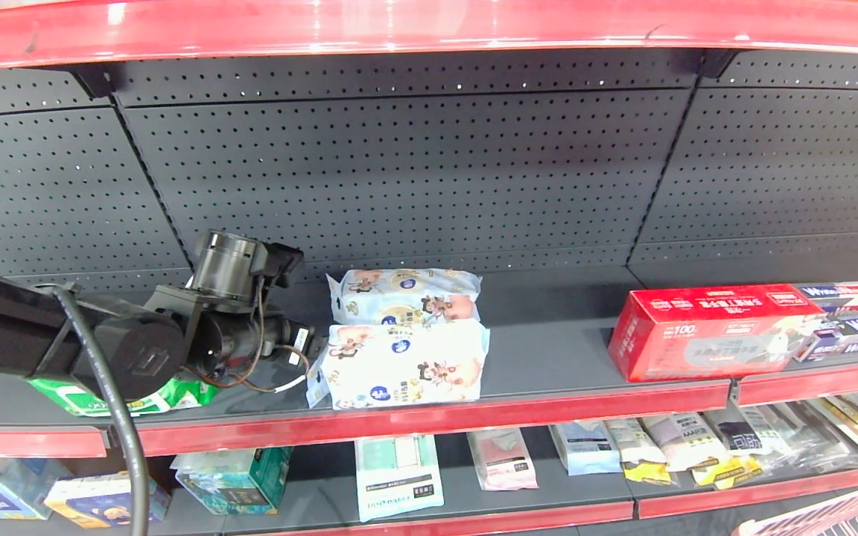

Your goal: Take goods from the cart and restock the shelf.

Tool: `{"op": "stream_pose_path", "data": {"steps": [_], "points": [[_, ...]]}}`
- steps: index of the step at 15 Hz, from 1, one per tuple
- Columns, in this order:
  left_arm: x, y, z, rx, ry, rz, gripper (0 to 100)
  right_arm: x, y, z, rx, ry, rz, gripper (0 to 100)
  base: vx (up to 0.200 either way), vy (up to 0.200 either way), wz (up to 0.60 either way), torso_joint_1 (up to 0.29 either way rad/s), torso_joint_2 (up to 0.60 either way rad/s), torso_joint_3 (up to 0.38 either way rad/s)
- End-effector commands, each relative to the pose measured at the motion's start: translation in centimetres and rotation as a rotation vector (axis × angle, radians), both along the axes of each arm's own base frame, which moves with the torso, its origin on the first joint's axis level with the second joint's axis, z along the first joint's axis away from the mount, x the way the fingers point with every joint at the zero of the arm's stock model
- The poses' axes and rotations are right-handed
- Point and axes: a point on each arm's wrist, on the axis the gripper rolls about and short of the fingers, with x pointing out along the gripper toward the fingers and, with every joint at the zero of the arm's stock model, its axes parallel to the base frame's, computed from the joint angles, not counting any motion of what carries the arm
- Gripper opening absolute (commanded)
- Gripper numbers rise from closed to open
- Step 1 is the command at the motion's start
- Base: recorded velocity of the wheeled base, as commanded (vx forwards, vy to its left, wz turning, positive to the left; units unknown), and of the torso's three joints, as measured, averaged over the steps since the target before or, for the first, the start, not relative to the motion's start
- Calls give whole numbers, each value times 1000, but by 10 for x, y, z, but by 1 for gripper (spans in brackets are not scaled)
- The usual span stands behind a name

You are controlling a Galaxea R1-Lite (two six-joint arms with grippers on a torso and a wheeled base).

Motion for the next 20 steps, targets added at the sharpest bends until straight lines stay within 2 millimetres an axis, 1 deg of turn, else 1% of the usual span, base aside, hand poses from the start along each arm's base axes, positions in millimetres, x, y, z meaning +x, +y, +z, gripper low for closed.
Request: {"op": "stream_pose_path", "data": {"steps": [1,9,13,14,15,16,17,20], "points": [[0,0,1,0,-2,0,100,0,0,0,0,3,0,100,0,0,0,0,0,0],[0,0,1,1,-3,5,100,0,0,0,0,1,0,100,0,0,0,0,0,0],[-2,4,3,-1,-9,16,100,0,0,0,0,1,0,100,0,0,0,0,0,0],[-3,8,10,-10,-30,22,100,0,0,0,0,3,0,100,0,0,0,0,0,0],[-6,13,21,-23,-64,36,100,0,0,0,0,3,0,100,0,0,0,0,0,0],[-10,19,33,-35,-99,50,100,0,0,0,0,3,0,100,0,0,0,0,0,0],[-15,28,41,-40,-120,70,100,0,0,0,0,1,0,100,0,0,0,0,0,0],[-25,54,37,-32,-103,145,100,0,0,0,0,1,0,100,0,0,0,0,0,0]]}}
